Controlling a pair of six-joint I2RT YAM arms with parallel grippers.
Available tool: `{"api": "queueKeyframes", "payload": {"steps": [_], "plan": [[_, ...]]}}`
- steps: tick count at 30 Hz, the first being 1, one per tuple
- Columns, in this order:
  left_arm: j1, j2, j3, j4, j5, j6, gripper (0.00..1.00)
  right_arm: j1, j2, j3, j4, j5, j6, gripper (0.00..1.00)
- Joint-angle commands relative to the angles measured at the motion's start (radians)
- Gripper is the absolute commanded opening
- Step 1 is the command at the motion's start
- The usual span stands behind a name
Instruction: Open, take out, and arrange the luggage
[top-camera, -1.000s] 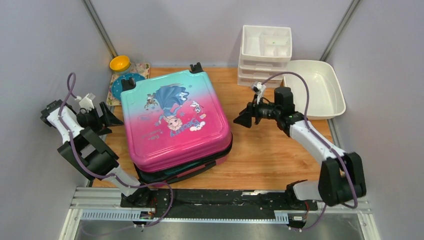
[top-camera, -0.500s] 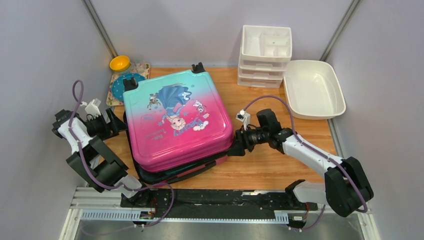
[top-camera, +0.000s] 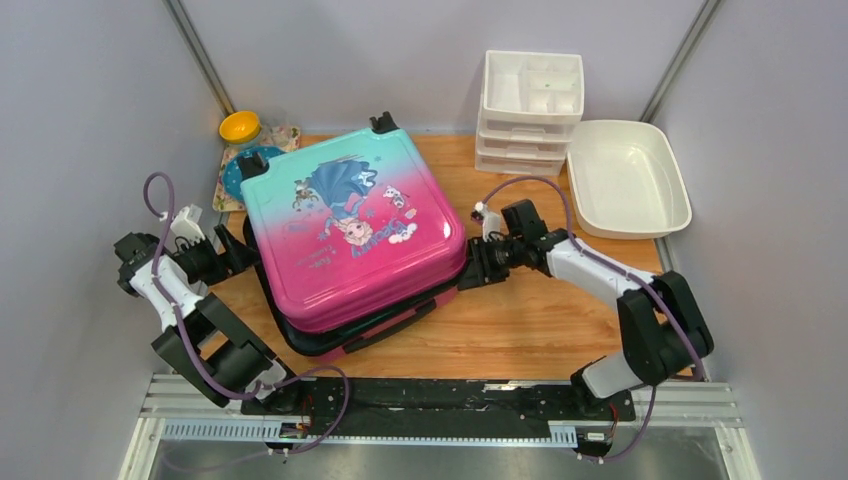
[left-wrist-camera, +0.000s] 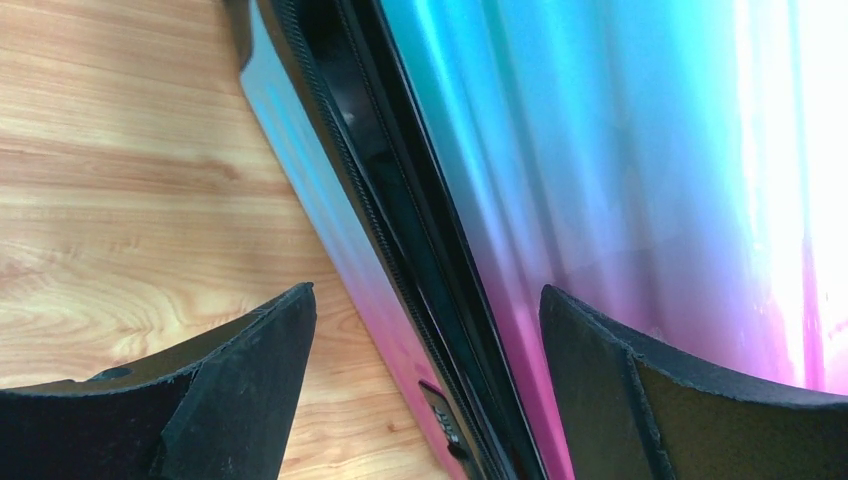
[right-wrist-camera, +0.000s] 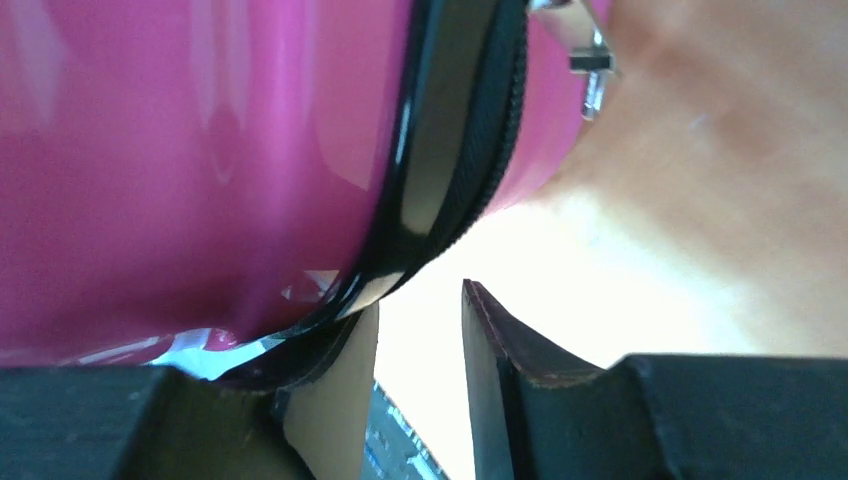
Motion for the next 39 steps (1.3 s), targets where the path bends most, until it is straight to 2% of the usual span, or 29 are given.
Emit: {"api": "queueKeyframes", "payload": {"steps": [1,6,9,12,14,15,18,21,22,24,26,29,32,33,35,36,38,39], "plan": [[-0.021,-0.035,-0.035,-0.041,0.16,-0.034,0.91,-0.043,0.146,0.225,0.213,0.17,0.03,0.38],[-0.029,-0.093,-0.11,-0.078,0.166,0.09,0.9,-0.117,0.313,0.479,0.219,0.225,0.021,0.37],[-0.087,-0.116,-0.162,-0.077,0.149,0.149,0.9,-0.167,0.378,0.606,0.207,0.248,0.019,0.37],[-0.175,-0.14,-0.234,0.027,0.14,0.089,0.89,-0.209,0.38,0.685,0.143,0.259,-0.023,0.38],[-0.238,-0.157,-0.268,0.11,0.136,0.04,0.89,-0.227,0.352,0.675,0.091,0.256,-0.042,0.39],[-0.309,-0.162,-0.297,0.199,0.128,-0.016,0.89,-0.244,0.311,0.644,0.071,0.255,-0.06,0.39],[-0.416,-0.173,-0.357,0.383,0.12,-0.15,0.88,-0.264,0.21,0.574,-0.003,0.253,-0.087,0.4],[-0.588,-0.183,-0.397,0.544,0.067,-0.237,0.88,-0.272,0.11,0.481,-0.084,0.242,-0.099,0.42],[-0.678,-0.188,-0.406,0.587,0.05,-0.262,0.88,-0.272,0.087,0.436,-0.123,0.236,-0.102,0.44],[-0.76,-0.19,-0.42,0.691,0.007,-0.326,0.87,-0.272,0.021,0.393,-0.15,0.226,-0.099,0.45],[-0.896,-0.179,-0.408,0.716,-0.028,-0.334,0.87,-0.272,-0.026,0.337,-0.169,0.219,-0.097,0.46],[-0.978,-0.191,-0.366,0.691,-0.042,-0.315,0.86,-0.273,-0.054,0.305,-0.193,0.232,-0.097,0.48],[-0.974,-0.251,-0.319,0.551,-0.01,-0.221,0.88,-0.272,-0.056,0.294,-0.178,0.261,-0.1,0.48],[-0.966,-0.272,-0.281,0.437,0.016,-0.139,0.89,-0.272,-0.051,0.293,-0.169,0.285,-0.105,0.48],[-0.935,-0.323,-0.238,0.298,0.072,-0.016,0.9,-0.276,-0.031,0.297,-0.146,0.322,-0.107,0.47],[-0.899,-0.337,-0.196,0.172,0.097,0.0,0.91,-0.278,-0.024,0.305,-0.138,0.354,-0.108,0.46],[-0.857,-0.369,-0.161,0.021,0.149,0.037,0.91,-0.299,-0.002,0.314,-0.137,0.376,-0.093,0.45],[-0.761,-0.374,-0.121,-0.01,0.171,0.035,0.91,-0.307,0.002,0.32,-0.141,0.37,-0.085,0.43]]}}
